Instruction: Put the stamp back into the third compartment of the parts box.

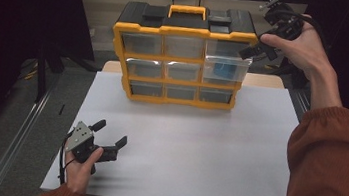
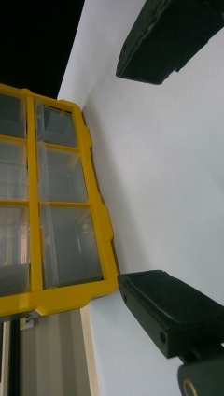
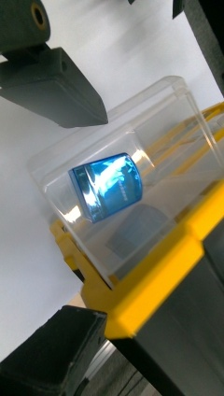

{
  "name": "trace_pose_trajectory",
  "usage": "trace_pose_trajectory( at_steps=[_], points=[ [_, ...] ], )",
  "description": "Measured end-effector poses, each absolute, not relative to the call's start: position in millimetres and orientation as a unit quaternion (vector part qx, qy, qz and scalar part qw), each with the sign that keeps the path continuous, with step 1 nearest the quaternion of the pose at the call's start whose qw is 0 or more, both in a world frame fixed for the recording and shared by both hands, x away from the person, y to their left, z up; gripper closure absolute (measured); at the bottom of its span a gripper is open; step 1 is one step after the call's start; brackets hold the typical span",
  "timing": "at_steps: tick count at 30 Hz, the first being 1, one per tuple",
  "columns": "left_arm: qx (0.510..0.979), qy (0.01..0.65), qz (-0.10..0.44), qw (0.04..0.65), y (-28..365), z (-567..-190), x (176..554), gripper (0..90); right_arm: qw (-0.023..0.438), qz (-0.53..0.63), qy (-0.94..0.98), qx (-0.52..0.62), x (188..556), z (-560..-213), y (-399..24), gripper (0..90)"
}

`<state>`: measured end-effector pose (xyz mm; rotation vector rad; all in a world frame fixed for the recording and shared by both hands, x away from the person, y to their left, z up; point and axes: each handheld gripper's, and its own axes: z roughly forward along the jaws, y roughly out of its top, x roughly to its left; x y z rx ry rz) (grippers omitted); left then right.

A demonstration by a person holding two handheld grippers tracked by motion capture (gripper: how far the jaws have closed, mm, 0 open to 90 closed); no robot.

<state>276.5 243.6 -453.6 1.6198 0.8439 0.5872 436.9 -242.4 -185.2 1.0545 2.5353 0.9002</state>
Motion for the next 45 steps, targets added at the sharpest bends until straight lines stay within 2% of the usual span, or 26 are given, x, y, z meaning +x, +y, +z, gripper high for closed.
trace_pose_trajectory(
  at_steps=[25, 31, 45],
  points=[
    [0.696, 0.355, 0.254, 0.570, 246, -453, 273, 3.3, 0.150, 0.341, 0.850, 0.371, 409, -244, -248, 3.8],
    [0.692, 0.358, 0.249, 0.575, 246, -453, 273, 3.3, 0.138, 0.346, 0.852, 0.368, 405, -258, -242, 3.9],
    [0.692, 0.358, 0.250, 0.575, 246, -453, 273, 3.3, 0.148, 0.358, 0.843, 0.373, 397, -285, -241, 4.1]
  ],
)
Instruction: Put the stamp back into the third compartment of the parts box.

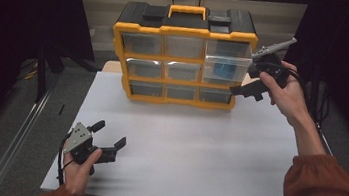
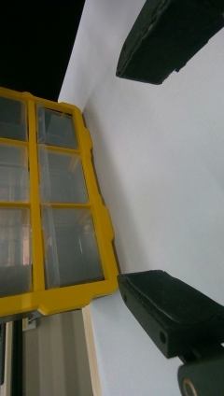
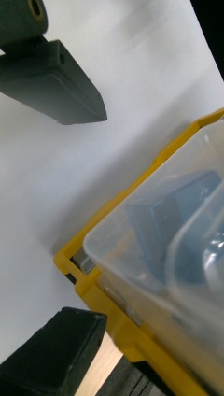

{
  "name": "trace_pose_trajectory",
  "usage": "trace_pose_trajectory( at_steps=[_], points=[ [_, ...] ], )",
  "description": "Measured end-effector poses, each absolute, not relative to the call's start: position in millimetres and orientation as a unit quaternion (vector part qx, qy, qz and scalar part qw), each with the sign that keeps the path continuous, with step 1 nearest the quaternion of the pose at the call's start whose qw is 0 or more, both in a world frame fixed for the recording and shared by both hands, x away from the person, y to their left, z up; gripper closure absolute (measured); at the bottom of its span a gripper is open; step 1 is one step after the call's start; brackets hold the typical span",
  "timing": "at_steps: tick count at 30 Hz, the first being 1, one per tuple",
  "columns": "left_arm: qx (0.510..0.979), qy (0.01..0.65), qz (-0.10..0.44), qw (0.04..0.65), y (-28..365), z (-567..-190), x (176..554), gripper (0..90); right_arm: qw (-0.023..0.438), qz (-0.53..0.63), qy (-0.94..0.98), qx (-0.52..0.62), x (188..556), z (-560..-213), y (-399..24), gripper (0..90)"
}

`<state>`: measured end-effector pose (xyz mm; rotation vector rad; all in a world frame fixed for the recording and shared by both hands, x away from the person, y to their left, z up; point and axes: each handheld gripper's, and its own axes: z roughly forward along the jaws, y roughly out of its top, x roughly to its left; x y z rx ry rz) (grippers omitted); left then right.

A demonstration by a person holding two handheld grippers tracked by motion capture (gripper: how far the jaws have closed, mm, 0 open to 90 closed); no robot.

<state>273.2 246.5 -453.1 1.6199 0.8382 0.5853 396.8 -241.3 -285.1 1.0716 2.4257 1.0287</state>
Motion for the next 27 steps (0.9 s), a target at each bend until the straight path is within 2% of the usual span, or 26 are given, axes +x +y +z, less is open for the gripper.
trace_pose_trajectory(
  at_steps=[27],
  points=[
    [0.692, 0.355, 0.249, 0.578, 246, -453, 274, 3.3, 0.143, 0.389, 0.817, 0.400, 374, -357, -242, 4.8]
  ],
)
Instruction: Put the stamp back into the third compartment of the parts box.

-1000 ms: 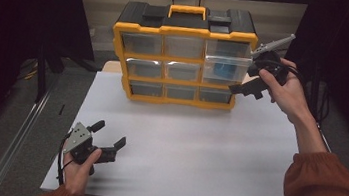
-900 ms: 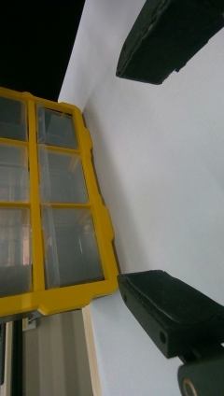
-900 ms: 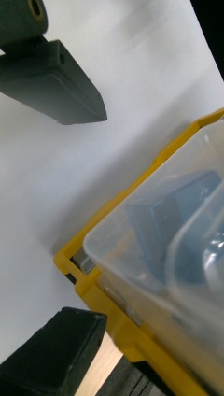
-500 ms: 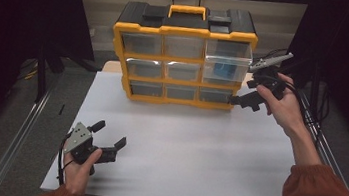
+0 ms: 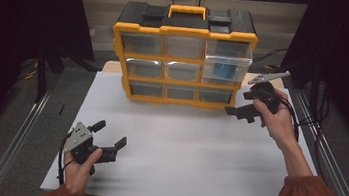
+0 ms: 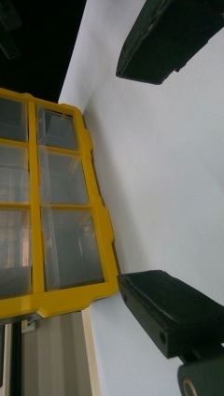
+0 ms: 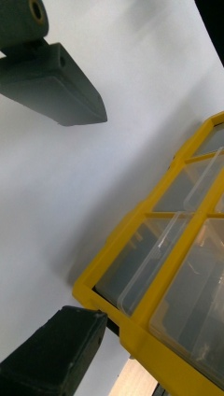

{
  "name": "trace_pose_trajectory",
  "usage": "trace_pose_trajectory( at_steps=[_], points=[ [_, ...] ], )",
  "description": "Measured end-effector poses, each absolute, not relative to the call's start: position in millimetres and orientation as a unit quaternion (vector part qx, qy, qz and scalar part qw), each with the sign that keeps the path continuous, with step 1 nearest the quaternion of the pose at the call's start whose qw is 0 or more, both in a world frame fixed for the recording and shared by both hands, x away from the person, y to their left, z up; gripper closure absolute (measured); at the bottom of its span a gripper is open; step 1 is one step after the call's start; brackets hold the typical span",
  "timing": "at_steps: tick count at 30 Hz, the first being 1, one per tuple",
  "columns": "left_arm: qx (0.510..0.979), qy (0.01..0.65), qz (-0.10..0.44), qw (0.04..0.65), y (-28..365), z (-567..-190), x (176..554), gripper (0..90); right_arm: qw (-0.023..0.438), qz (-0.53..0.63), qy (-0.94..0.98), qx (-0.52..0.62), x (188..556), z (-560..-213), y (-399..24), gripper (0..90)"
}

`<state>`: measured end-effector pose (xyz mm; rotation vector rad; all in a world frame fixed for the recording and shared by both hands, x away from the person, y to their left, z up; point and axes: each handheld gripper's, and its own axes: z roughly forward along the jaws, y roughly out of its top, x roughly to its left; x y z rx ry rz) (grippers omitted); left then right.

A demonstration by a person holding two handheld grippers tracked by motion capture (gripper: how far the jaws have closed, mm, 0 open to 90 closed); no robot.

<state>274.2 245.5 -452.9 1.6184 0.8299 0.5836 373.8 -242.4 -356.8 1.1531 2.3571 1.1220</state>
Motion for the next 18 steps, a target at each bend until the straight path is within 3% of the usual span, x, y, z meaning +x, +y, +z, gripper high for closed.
trace_pose_trajectory(
  at_steps=[18],
  points=[
    [0.695, 0.356, 0.251, 0.572, 245, -453, 274, 3.3, 0.134, 0.392, 0.800, 0.434, 361, -400, -252, 3.5]
  ],
)
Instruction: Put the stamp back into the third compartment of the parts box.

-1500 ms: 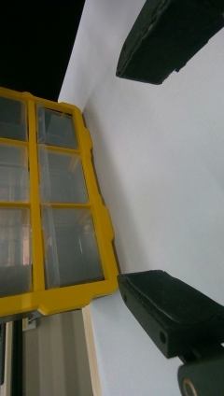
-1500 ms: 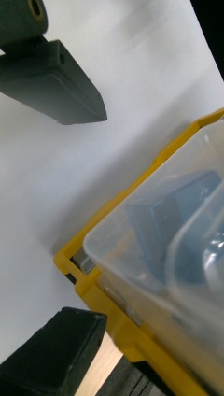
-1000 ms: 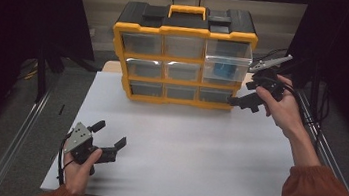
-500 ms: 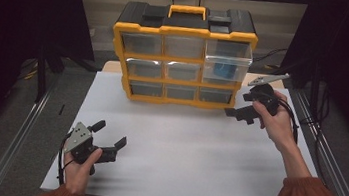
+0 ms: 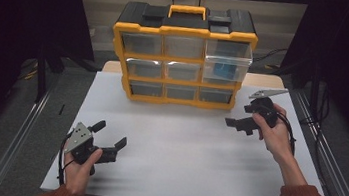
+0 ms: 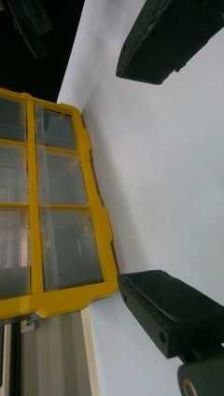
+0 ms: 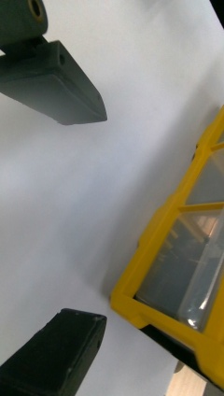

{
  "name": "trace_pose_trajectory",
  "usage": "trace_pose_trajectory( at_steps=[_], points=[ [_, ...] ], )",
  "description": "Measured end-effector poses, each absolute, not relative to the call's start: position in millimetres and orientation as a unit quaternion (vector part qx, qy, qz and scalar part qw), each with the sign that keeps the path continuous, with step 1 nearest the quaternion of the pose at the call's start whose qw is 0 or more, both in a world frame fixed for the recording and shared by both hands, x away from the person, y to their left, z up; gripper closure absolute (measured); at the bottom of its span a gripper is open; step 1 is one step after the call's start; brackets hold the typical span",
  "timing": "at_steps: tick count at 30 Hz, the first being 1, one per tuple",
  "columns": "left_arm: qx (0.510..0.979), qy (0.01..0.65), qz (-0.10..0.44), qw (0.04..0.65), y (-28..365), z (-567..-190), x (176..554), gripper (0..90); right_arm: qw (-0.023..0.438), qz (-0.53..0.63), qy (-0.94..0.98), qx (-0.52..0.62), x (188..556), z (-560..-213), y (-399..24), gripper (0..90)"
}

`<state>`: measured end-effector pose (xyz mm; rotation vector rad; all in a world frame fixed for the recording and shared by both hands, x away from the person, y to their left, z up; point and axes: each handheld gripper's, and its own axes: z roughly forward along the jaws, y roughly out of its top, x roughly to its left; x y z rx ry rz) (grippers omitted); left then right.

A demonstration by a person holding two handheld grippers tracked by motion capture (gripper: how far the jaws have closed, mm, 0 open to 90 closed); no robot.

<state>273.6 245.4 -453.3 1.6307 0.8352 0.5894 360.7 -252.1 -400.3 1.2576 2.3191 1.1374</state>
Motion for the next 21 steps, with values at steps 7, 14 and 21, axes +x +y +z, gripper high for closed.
trace_pose_trajectory(
  at_steps=[7, 14, 21],
  points=[
    [0.696, 0.356, 0.247, 0.573, 244, -454, 274, 3.3, 0.136, 0.390, 0.796, 0.443, 351, -423, -253, 3.8],
    [0.694, 0.359, 0.246, 0.573, 244, -455, 274, 3.3, 0.135, 0.384, 0.798, 0.444, 338, -438, -254, 3.9],
    [0.699, 0.361, 0.250, 0.565, 245, -454, 274, 3.9, 0.144, 0.391, 0.792, 0.446, 326, -444, -257, 4.4]
  ],
)
